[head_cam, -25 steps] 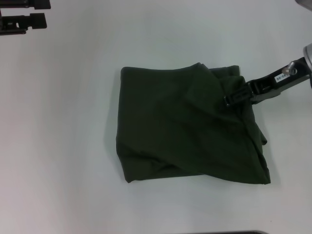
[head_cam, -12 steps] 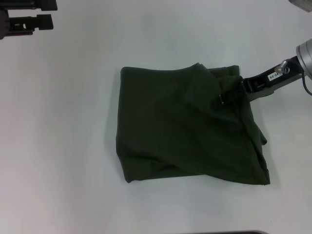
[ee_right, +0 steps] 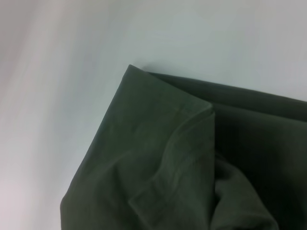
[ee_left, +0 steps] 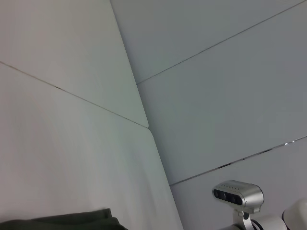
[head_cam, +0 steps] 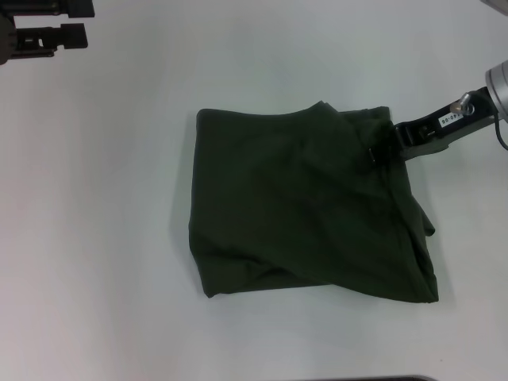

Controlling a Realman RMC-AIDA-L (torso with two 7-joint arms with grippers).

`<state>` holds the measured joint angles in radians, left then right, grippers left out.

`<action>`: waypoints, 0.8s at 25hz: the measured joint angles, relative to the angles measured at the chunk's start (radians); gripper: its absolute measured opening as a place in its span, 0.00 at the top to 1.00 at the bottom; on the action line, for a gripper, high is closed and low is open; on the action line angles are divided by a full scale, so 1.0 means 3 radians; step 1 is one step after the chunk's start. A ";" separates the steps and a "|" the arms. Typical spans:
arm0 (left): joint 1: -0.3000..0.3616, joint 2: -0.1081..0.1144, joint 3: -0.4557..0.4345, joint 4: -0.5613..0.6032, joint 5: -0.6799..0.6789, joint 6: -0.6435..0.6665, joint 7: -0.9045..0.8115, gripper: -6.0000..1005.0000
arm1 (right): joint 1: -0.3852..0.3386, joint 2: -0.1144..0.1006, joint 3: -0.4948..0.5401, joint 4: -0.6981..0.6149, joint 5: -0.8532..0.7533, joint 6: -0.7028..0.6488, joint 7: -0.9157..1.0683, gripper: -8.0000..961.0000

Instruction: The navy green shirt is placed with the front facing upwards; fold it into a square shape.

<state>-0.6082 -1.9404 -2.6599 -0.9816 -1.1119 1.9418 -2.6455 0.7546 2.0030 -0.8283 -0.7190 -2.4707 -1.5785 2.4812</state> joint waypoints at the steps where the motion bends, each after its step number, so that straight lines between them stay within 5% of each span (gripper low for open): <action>1: 0.0003 0.0000 0.0000 0.0000 0.0000 0.0000 0.0001 0.40 | 0.0000 0.0000 0.0000 0.0000 0.0000 0.0000 0.0000 0.54; 8: 0.0013 0.0001 0.0000 0.0000 -0.0003 0.0004 0.0003 0.40 | 0.0015 -0.0089 0.0030 -0.0021 0.0318 -0.0125 0.0002 0.81; 20: 0.0009 -0.0005 0.0000 0.0003 -0.0015 0.0000 0.0006 0.40 | 0.0059 -0.0164 0.0004 0.0012 0.0429 -0.0012 0.0001 0.87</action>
<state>-0.6056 -1.9419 -2.6599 -0.9806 -1.1166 1.9419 -2.6439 0.7723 1.9540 -0.8271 -0.7153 -2.3418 -1.5819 2.4814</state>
